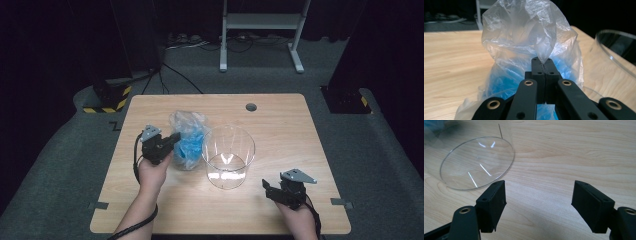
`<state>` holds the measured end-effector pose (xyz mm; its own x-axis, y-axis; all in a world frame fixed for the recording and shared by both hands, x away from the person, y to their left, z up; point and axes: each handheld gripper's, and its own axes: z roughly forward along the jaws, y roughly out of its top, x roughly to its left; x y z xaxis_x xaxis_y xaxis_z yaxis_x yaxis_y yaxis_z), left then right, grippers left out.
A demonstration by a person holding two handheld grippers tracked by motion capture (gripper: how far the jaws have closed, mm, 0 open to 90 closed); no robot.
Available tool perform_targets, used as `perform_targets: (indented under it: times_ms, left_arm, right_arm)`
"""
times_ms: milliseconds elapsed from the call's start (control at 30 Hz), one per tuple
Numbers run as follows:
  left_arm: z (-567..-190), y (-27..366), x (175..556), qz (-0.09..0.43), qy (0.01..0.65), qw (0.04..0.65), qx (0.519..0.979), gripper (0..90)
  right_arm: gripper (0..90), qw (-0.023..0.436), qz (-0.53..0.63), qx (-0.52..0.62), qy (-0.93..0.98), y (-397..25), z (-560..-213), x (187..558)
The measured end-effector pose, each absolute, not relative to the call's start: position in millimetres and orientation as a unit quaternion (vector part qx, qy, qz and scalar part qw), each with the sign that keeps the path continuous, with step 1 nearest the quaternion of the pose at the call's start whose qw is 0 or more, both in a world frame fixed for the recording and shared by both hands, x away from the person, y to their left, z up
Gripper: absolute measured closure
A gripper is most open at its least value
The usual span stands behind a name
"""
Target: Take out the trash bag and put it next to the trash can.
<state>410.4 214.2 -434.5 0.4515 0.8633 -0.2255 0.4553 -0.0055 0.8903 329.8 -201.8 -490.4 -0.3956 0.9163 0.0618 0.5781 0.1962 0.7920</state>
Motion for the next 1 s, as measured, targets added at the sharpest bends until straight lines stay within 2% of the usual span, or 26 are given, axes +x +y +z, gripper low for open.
perform_targets:
  times_ms: [200,367,467,533,700,1000]
  left_arm:
    - [-454.5,203.8,418.8,0.176,0.489,0.49,0.7,88.4]
    - [-457.8,199.7,419.4,0.167,0.486,0.492,0.702,82.7]
    - [-456.0,199.5,418.8,0.164,0.482,0.503,0.698,74.4]
    - [-452.5,200.0,417.7,0.167,0.484,0.513,0.689,59.9]
    - [-445.0,203.6,413.3,0.181,0.478,0.527,0.678,44.6]
    - [-429.0,207.6,400.5,0.199,0.456,0.551,0.67,32.2]
  right_arm:
    - [27.5,0.218,0.383,0.506,0.742,-203.0,-491.9,328.6]
    - [27.5,0.217,0.378,0.504,0.746,-200.6,-494.3,331.8]
    - [27.5,0.214,0.377,0.504,0.747,-199.1,-496.0,333.3]
    - [27.5,0.213,0.375,0.502,0.75,-198.4,-497.0,333.9]
    - [27.5,0.213,0.375,0.501,0.75,-197.7,-497.1,334.7]
    - [26.7,0.216,0.367,0.503,0.752,-197.5,-500.7,340.8]
